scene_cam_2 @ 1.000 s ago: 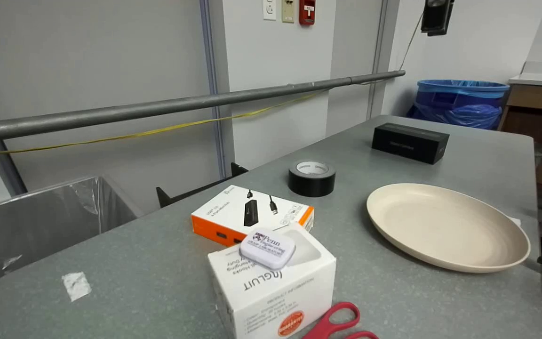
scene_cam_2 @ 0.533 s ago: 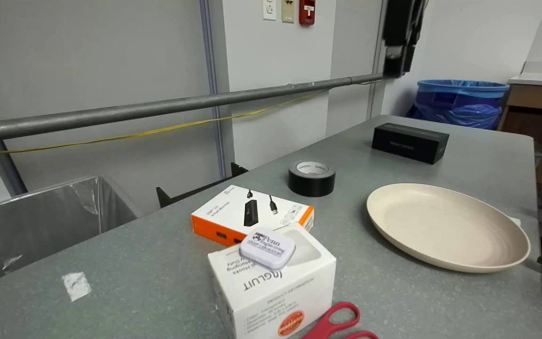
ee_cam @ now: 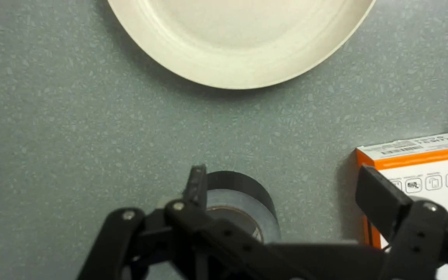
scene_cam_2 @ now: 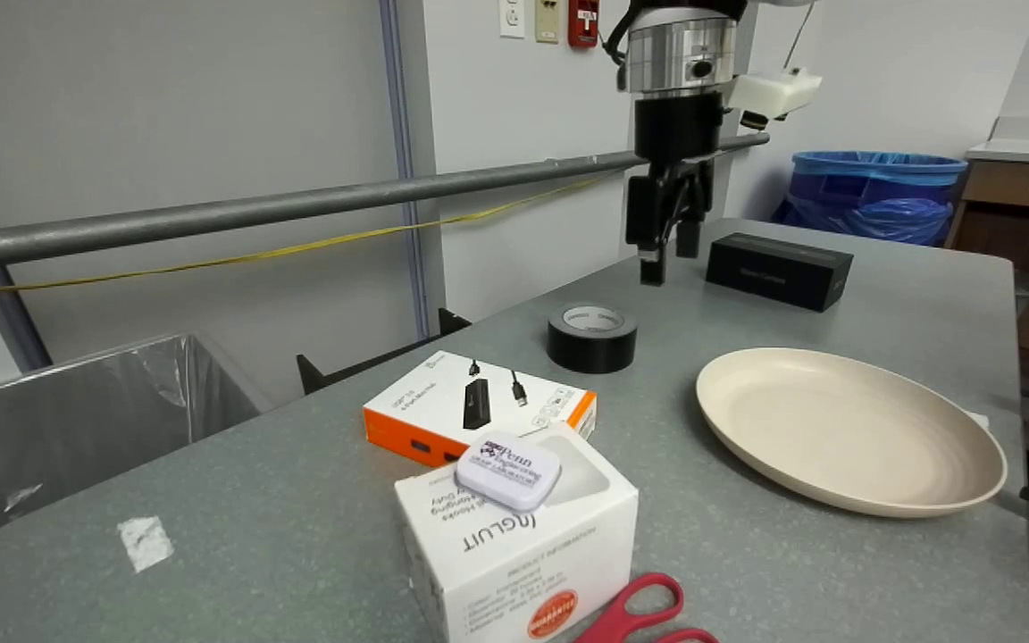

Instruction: Put the tape on the plate

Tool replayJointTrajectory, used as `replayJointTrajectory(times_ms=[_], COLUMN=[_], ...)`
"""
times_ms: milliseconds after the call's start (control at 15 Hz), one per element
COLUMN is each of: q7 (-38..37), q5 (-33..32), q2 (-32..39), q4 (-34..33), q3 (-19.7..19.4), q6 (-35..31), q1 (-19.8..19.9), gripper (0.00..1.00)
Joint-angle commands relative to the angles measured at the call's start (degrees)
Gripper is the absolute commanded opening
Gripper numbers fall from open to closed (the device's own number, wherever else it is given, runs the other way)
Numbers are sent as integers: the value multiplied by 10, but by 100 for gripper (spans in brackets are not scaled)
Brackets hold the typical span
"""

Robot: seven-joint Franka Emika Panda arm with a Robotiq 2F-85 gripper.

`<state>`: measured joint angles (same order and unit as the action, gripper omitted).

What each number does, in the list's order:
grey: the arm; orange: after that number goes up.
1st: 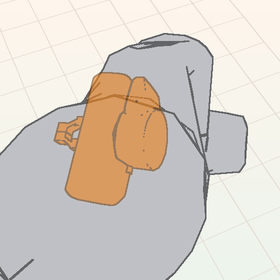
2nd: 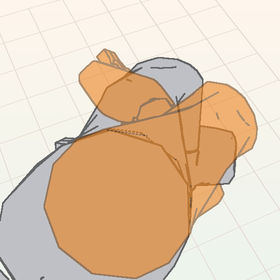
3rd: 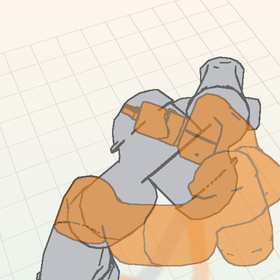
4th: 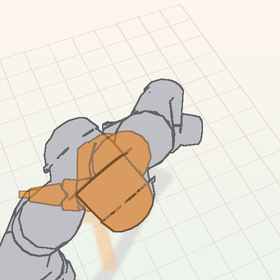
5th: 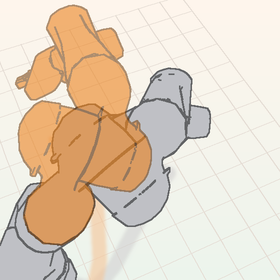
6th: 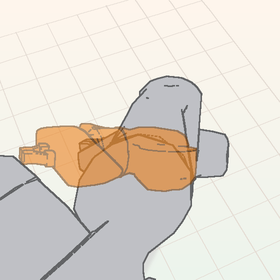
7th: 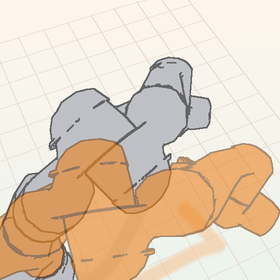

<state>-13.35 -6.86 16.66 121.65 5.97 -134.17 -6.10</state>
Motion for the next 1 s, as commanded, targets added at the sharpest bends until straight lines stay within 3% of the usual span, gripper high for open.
replayJointTrajectory(times_ms=[0,200,933], q7=[3,3,-29], q5=[4,4,0], q2=[-2,-9,111], q4=[1,2,-105], q3=[-9,-9,-28], q6=[1,1,-38], q1=[-10,-12,-29], gripper=[100,100,100])
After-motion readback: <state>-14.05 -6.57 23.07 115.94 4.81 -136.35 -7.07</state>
